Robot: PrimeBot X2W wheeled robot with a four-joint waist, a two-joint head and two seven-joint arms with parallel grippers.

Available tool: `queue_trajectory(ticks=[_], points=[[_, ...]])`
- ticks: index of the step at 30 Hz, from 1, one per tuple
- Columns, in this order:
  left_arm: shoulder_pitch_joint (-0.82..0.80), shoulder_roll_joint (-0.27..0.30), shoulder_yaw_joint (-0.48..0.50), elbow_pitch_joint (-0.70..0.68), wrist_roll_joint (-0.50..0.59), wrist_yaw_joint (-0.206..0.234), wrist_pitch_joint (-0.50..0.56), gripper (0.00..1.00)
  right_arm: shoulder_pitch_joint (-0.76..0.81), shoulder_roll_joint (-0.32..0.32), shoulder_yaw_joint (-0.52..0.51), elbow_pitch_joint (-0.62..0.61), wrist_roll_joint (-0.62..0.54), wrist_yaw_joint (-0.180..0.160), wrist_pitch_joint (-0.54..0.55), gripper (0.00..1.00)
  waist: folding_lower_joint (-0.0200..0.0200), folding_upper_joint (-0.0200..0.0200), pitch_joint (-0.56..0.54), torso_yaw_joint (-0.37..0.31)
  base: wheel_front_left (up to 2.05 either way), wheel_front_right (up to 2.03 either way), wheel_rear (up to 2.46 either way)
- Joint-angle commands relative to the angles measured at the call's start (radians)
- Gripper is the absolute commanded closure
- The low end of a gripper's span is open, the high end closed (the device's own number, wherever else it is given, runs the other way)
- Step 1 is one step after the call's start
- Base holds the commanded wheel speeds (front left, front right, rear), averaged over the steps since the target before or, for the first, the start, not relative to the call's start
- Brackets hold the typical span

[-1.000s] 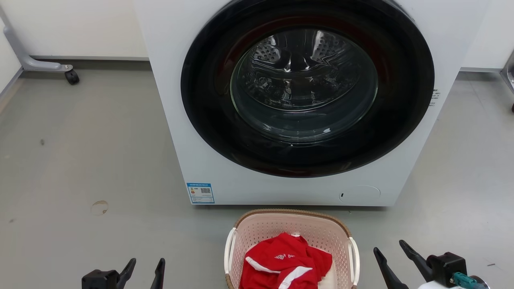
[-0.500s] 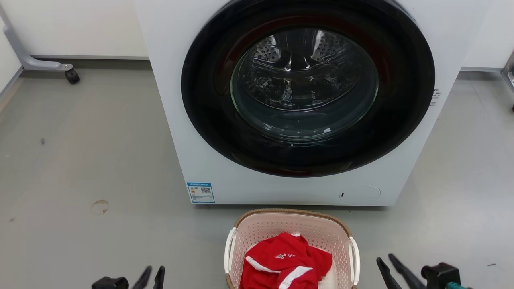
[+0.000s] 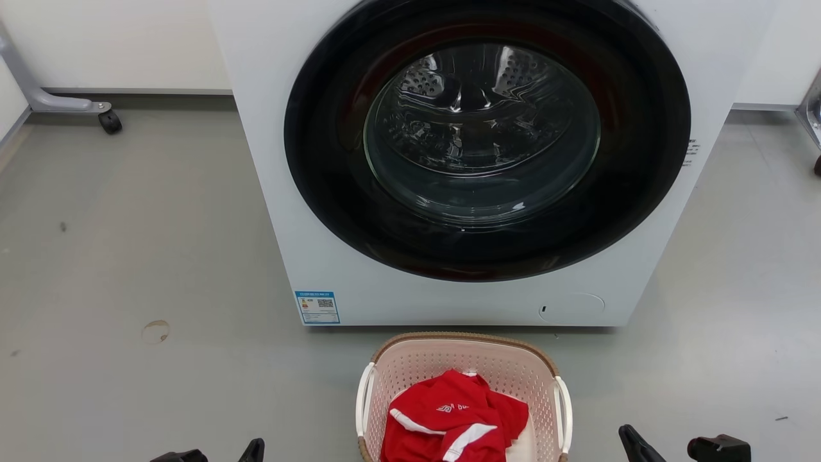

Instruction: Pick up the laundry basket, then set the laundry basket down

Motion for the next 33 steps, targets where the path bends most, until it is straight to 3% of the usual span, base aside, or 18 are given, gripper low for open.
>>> queue_trajectory(ticks=[1,33], points=[[-0.031,0.009,0.033,-0.018,-0.02,-0.016,0.007,1.0,-0.04,-0.021,-0.016,-0.03,0.032,0.0,0.007,1.0,-0.0002,-0.0001,0.001,-0.001,0.0,0.0,0.0],[-0.057,-0.088,0.224,-0.018,-0.235,-0.103,0.076,1.0,-0.077,-0.038,-0.136,-0.085,0.35,-0.001,0.089,1.0,-0.0003,-0.0001,0.011,-0.024,0.0,0.0,0.0]])
